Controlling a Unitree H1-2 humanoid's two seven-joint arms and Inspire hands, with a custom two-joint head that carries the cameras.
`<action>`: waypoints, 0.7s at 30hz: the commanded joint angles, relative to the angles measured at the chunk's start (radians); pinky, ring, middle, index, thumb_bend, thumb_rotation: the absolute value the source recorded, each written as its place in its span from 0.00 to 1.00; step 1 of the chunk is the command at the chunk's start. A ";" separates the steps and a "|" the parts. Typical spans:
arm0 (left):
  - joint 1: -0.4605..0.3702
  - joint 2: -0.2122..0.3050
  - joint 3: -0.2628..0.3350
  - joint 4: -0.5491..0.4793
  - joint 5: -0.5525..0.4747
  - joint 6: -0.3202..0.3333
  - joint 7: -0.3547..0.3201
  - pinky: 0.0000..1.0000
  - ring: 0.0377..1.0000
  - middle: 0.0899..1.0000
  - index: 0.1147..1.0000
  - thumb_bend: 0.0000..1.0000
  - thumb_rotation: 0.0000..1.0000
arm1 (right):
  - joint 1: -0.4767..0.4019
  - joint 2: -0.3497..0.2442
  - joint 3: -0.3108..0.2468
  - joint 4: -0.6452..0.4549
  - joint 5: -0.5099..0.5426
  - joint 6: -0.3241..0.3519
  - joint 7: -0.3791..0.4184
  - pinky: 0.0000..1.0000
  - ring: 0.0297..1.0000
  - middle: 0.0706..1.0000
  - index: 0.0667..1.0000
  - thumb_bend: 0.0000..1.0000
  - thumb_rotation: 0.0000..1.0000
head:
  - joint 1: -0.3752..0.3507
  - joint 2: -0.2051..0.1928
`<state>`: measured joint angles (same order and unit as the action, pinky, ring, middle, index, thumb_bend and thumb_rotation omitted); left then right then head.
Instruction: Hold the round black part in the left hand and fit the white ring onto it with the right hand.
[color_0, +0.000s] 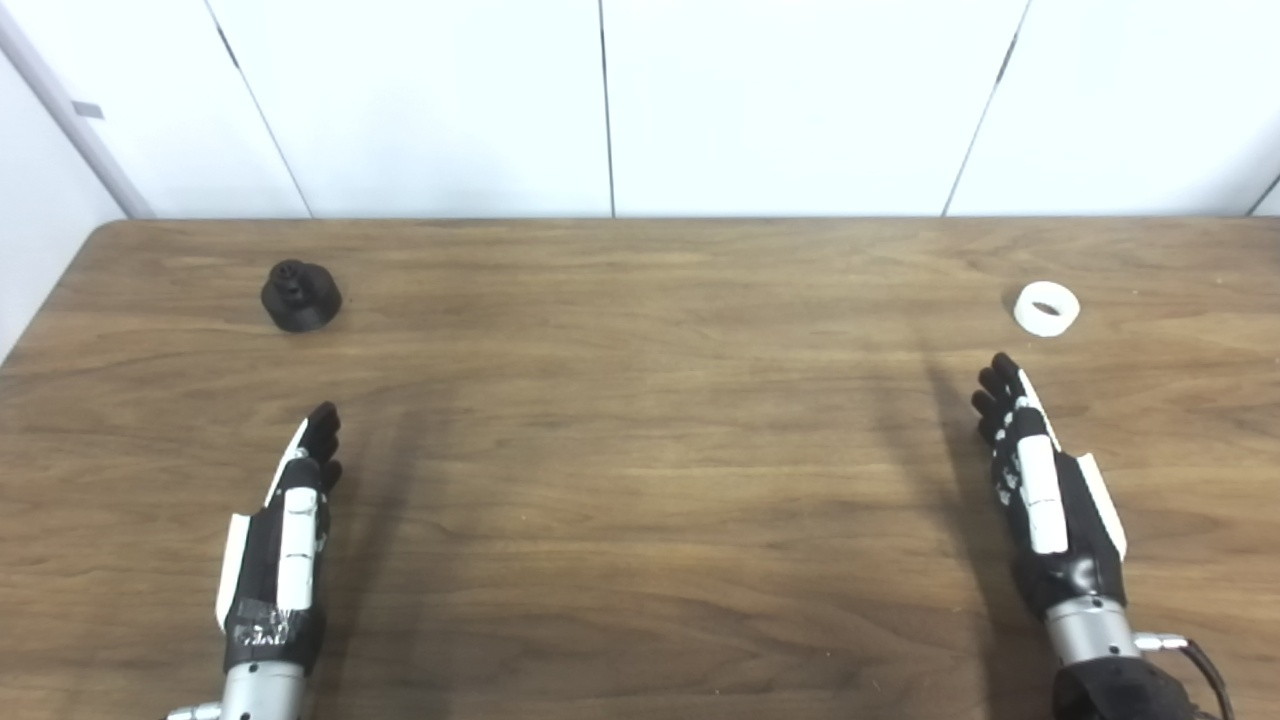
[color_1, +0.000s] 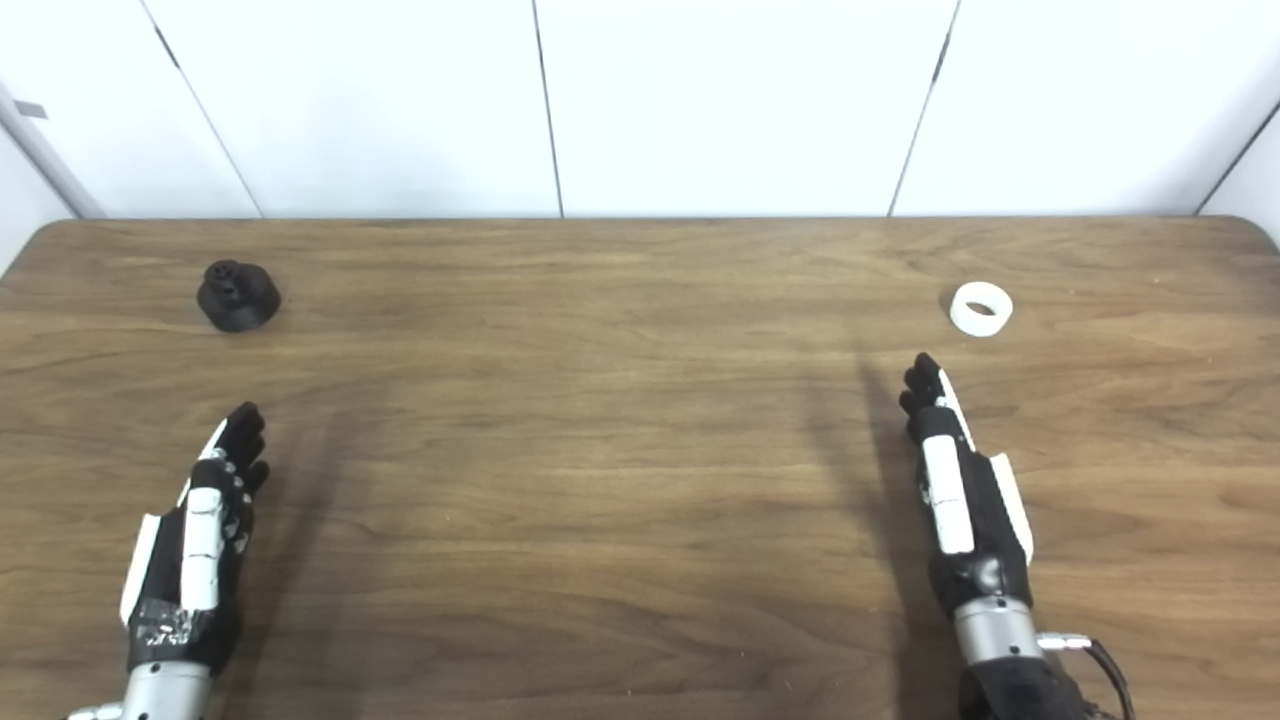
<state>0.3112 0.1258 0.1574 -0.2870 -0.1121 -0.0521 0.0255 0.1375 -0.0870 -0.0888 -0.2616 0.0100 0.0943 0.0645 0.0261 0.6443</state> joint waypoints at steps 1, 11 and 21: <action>0.025 -0.017 0.001 -0.013 0.009 -0.023 0.002 1.00 1.00 0.97 0.95 0.53 0.95 | 0.022 0.003 0.003 -0.014 0.005 -0.035 -0.006 1.00 0.96 0.96 0.96 0.58 1.00 | -0.002 -0.012; 0.031 -0.022 -0.002 -0.025 -0.001 -0.008 0.003 1.00 1.00 0.98 0.96 0.50 0.95 | 0.027 0.000 0.005 -0.004 0.011 -0.054 -0.002 1.00 0.97 0.97 0.97 0.56 1.00 | -0.001 -0.025; 0.033 -0.028 -0.013 0.004 0.021 -0.046 0.006 1.00 0.99 0.97 0.96 0.49 0.94 | 0.033 -0.005 0.005 0.028 0.006 -0.089 -0.002 1.00 0.97 0.97 0.97 0.55 1.00 | 0.036 -0.087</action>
<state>0.3254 0.1245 0.1465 -0.2844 -0.1007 -0.0774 0.0270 0.1401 -0.0871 -0.0859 -0.2284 0.0123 0.0399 0.0645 0.0491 0.5660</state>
